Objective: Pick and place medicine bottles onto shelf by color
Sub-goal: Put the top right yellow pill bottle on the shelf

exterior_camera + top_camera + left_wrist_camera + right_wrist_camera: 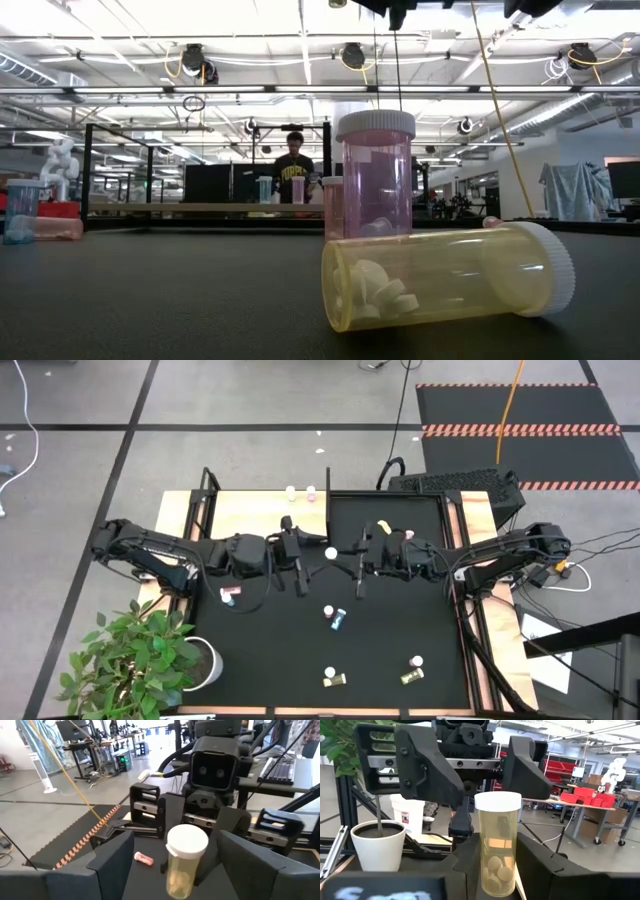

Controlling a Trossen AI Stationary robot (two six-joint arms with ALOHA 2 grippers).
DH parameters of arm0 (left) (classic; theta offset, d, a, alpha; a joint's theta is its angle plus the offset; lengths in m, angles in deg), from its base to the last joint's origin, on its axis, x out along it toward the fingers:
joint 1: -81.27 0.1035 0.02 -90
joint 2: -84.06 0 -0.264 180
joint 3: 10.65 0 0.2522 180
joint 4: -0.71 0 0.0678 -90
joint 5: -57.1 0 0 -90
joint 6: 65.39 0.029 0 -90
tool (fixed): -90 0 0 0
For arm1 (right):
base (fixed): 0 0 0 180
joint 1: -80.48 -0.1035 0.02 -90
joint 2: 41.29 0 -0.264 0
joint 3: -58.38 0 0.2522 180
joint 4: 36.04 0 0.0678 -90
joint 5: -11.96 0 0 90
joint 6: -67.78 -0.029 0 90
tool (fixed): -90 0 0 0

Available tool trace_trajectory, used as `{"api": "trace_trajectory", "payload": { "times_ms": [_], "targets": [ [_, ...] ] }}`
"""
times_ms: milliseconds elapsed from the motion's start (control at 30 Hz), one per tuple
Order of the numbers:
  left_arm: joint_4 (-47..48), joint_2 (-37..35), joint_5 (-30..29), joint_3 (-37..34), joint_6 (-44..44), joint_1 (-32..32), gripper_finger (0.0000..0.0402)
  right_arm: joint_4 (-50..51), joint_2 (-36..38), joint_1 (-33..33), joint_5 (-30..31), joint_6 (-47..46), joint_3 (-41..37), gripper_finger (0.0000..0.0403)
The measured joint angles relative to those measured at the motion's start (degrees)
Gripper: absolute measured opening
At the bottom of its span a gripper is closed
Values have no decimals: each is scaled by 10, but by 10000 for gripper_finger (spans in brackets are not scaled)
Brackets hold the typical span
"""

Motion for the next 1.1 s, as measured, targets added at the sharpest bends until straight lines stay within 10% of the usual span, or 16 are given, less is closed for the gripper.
{"api": "trace_trajectory", "payload": {
  "times_ms": [1100],
  "targets": [
    [-4,8,134,0,24,46,126,7,0,14,-1,1,-1,105]
  ]
}}
